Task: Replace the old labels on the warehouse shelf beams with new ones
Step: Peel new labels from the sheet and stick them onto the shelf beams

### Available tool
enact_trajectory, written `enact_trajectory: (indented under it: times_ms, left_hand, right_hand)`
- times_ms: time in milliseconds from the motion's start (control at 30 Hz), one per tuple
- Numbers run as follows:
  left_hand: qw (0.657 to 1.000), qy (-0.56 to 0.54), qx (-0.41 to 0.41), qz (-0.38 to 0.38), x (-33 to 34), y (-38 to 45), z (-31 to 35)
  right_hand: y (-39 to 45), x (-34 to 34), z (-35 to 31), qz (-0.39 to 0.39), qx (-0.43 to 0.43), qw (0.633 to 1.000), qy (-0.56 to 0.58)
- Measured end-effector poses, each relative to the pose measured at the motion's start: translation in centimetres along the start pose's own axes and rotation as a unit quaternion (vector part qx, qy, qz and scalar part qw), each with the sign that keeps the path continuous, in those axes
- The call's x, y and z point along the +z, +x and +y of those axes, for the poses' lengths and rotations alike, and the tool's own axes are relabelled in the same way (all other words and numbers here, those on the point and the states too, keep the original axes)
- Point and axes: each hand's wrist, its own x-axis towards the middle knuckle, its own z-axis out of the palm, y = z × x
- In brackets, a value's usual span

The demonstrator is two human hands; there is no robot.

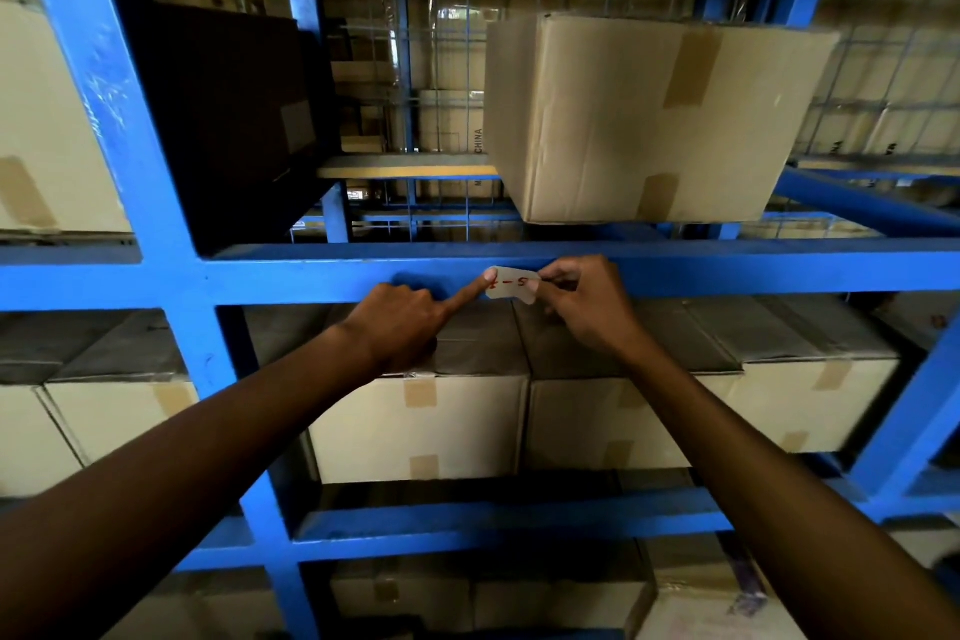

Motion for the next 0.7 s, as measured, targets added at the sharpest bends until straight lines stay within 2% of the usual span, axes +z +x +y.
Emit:
enact_trajectory:
  times_ms: [367, 700]
  left_hand:
    - [1.000, 0.006, -0.003, 0.005, 0.0, -0.1, -0.1]
    - [1.000, 0.000, -0.004, 0.000, 0.0, -0.1, 0.0]
  right_hand:
    - [0.6, -0.8, -0.7, -0.024, 0.057, 0.998, 0.001]
    - [0.9, -0.6, -1.4, 0.003, 0.100, 0.995, -0.022]
